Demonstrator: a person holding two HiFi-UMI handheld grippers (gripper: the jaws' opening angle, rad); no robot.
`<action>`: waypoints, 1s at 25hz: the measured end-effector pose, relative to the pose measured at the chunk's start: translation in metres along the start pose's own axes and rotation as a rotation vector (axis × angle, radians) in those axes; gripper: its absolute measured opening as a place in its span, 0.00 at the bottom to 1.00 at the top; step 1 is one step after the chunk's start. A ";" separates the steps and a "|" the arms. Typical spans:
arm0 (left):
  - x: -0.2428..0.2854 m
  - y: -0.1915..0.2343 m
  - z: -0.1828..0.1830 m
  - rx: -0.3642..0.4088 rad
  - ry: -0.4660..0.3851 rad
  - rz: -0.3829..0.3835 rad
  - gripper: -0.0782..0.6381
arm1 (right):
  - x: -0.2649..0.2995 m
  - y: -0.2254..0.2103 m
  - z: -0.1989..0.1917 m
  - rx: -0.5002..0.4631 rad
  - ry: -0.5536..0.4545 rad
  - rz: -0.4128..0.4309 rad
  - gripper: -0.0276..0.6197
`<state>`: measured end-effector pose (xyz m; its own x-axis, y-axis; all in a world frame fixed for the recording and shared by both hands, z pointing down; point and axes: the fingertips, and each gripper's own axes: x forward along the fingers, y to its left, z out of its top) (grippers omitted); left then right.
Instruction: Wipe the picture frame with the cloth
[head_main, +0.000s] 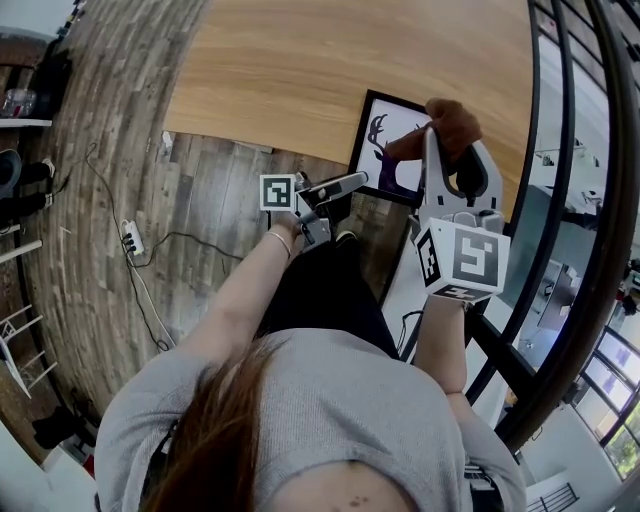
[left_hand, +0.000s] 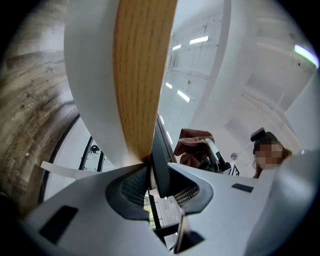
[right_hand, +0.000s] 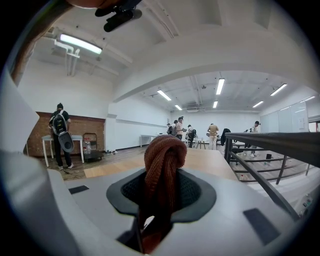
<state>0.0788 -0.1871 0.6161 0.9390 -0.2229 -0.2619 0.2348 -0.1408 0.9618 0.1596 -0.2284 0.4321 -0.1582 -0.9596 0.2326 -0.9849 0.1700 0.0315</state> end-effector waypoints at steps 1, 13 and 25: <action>-0.002 0.000 0.001 0.003 -0.001 0.003 0.24 | 0.000 0.000 0.000 0.001 -0.001 0.001 0.25; -0.052 -0.019 0.025 0.069 -0.101 0.034 0.26 | -0.011 -0.006 0.014 0.012 -0.027 0.003 0.25; -0.014 -0.182 0.031 0.622 -0.063 0.068 0.26 | -0.045 0.015 0.050 -0.017 -0.090 0.003 0.25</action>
<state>0.0152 -0.1883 0.4421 0.9258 -0.3046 -0.2236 -0.0330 -0.6548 0.7551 0.1486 -0.1941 0.3739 -0.1671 -0.9753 0.1446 -0.9834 0.1755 0.0472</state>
